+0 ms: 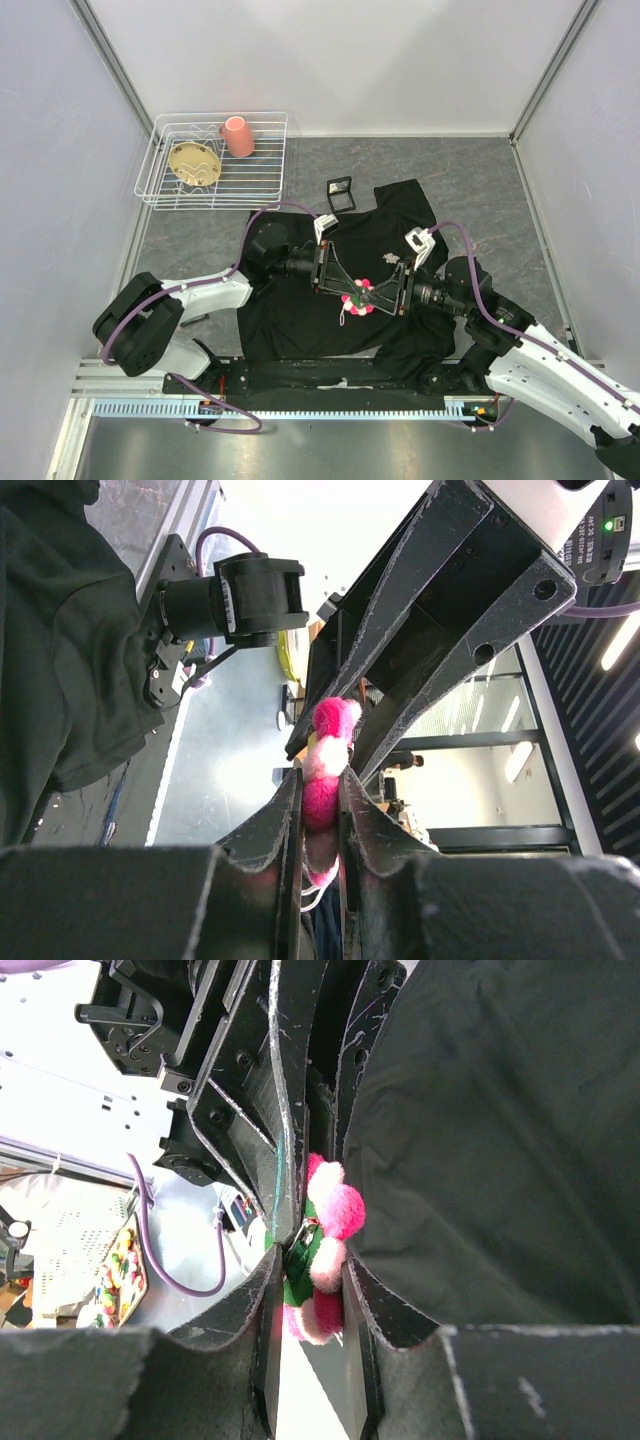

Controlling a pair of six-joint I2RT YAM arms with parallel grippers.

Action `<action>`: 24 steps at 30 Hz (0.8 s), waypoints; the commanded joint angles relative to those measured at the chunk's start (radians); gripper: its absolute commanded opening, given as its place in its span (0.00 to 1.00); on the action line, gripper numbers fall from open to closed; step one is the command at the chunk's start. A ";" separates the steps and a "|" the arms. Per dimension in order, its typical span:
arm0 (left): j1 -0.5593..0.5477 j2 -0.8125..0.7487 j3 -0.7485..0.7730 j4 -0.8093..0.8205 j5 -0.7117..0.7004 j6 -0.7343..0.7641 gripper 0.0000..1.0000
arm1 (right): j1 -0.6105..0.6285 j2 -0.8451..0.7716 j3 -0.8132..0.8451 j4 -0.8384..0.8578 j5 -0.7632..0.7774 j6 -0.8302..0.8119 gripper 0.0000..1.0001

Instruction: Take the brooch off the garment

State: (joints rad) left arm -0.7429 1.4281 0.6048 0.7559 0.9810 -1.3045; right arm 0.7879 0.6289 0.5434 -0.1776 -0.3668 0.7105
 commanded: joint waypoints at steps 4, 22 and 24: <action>-0.021 -0.006 -0.002 0.071 -0.097 -0.075 0.02 | 0.011 0.008 -0.022 0.187 0.006 0.040 0.30; -0.024 -0.049 0.016 -0.093 -0.160 0.045 0.02 | 0.024 0.040 -0.053 0.291 0.008 0.149 0.33; -0.024 -0.058 0.018 -0.107 -0.166 0.048 0.02 | 0.024 0.040 -0.051 0.291 0.009 0.147 0.33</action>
State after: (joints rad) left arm -0.7296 1.3994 0.5819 0.6727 0.9012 -1.3071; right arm 0.7879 0.6537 0.4808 -0.0750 -0.3191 0.8124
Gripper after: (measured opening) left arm 0.214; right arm 0.335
